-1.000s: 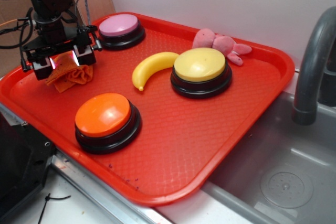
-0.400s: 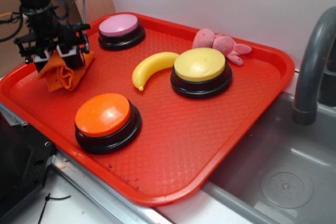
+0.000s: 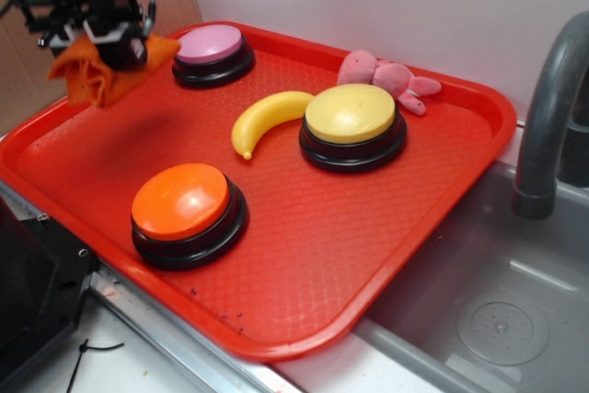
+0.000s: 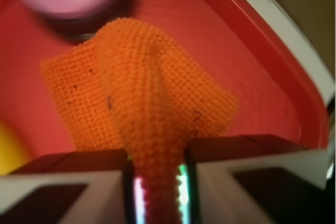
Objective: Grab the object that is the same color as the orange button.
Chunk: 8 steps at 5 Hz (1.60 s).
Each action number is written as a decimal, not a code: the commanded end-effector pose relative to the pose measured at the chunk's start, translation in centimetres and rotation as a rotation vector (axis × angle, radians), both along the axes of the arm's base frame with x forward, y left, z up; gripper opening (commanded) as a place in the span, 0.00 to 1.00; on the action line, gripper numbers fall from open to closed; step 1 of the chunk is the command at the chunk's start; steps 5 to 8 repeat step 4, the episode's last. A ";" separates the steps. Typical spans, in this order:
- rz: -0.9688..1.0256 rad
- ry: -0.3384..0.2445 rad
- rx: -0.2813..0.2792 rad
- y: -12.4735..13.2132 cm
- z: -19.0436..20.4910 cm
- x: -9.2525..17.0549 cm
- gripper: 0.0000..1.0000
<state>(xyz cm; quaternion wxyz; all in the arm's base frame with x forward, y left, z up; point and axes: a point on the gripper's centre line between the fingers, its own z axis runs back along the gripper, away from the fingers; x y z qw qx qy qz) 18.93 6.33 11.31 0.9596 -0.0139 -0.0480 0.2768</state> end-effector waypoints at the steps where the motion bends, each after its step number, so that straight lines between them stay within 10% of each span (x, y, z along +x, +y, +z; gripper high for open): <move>1: -0.383 -0.080 -0.060 -2.7 7.1 -0.2 0.00; 8: -0.468 -0.100 -0.034 -5.0 8.6 -1.0 0.00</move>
